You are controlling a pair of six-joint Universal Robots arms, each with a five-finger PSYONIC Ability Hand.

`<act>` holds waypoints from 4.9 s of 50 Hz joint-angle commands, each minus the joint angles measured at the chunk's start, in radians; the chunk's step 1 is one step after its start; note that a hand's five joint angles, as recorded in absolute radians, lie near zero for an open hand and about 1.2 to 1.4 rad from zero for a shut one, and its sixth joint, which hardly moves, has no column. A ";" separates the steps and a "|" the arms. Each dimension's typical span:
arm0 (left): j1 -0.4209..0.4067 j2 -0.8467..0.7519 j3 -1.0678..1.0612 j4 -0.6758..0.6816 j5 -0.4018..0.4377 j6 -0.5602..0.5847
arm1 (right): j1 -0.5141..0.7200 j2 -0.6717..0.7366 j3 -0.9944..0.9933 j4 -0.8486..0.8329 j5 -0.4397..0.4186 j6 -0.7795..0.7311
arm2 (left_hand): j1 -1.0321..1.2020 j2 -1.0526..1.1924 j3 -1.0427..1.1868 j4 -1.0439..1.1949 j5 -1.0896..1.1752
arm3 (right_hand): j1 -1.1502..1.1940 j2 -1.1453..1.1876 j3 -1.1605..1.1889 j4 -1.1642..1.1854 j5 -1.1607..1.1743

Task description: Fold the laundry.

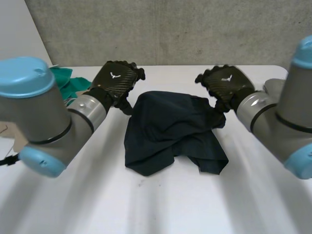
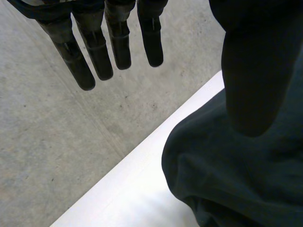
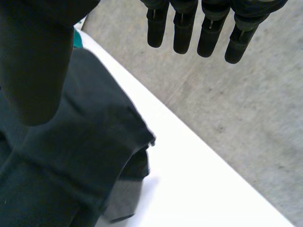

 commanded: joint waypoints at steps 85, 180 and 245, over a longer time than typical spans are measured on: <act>0.057 -0.226 0.541 0.314 -0.168 0.061 | -0.120 0.110 -0.331 -0.324 0.034 -0.028 | 0.965 0.979 0.974 0.990 0.993 | 1.080 1.104 1.111 1.107 1.138; -0.105 -0.319 0.323 -0.006 -0.109 0.443 | -0.246 -0.080 0.322 -0.062 -0.047 -0.309 | 0.965 0.979 0.974 0.990 0.993 | 1.080 1.104 1.111 1.107 1.138; -0.061 -0.204 0.085 0.422 -0.040 0.132 | -0.290 0.005 0.342 -0.384 0.108 -0.640 | -0.257 -0.242 -0.248 -0.232 -0.229 | 1.080 1.104 1.111 1.107 1.138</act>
